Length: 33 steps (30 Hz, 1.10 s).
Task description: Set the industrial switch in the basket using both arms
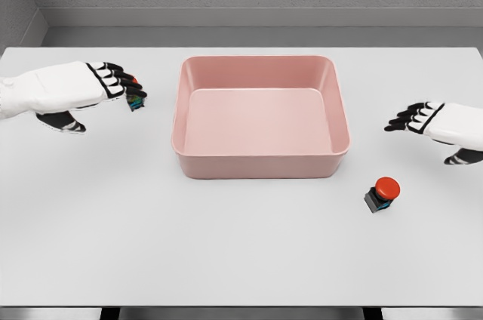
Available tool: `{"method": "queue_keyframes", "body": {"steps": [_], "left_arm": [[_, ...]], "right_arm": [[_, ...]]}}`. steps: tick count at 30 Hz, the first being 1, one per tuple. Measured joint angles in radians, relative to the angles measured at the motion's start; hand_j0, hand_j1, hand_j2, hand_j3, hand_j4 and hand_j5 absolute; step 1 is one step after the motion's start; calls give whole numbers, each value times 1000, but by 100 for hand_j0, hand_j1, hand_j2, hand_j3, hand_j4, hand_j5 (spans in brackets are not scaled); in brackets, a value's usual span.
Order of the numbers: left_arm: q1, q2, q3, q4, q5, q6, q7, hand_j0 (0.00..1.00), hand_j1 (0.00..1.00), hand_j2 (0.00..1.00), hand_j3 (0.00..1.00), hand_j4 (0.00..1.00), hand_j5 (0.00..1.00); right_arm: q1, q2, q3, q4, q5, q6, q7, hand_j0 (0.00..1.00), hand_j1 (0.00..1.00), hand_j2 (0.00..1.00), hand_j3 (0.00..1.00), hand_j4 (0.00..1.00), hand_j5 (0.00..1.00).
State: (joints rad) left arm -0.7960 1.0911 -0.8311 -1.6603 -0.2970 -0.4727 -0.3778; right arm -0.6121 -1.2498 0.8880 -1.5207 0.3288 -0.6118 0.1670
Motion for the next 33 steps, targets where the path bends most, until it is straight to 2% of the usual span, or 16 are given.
{"method": "queue_keyframes", "body": {"steps": [5, 7, 9, 18, 27, 33], "left_arm": [[-42, -41, -68, 30, 44, 93, -37, 100, 100, 100, 100, 100, 100], [-106, -78, -98, 72, 48, 117, -42, 100, 100, 100, 100, 100, 100], [-123, -114, -133, 115, 49, 131, -43, 100, 100, 100, 100, 100, 100], [-144, -206, -185, 225, -2, 212, -43, 100, 100, 100, 100, 100, 100], [-158, -272, -191, 342, -78, 223, -44, 100, 100, 100, 100, 100, 100], [-164, -297, -192, 383, -114, 225, -43, 97, 97, 97, 97, 97, 97]], "right_arm": [[31, -24, 3, -44, -1, 0, 1, 100, 100, 100, 100, 100, 100], [43, -29, 3, -53, -1, 0, 1, 100, 100, 100, 100, 100, 100], [68, -39, 3, -69, 0, 0, 1, 100, 100, 100, 100, 100, 100], [94, -69, 3, -140, 0, 0, 1, 100, 100, 100, 100, 100, 100], [103, -65, 4, -180, -1, 0, 1, 100, 100, 100, 100, 100, 100], [104, -54, 4, -199, 0, 0, 1, 100, 100, 100, 100, 100, 100]]}}
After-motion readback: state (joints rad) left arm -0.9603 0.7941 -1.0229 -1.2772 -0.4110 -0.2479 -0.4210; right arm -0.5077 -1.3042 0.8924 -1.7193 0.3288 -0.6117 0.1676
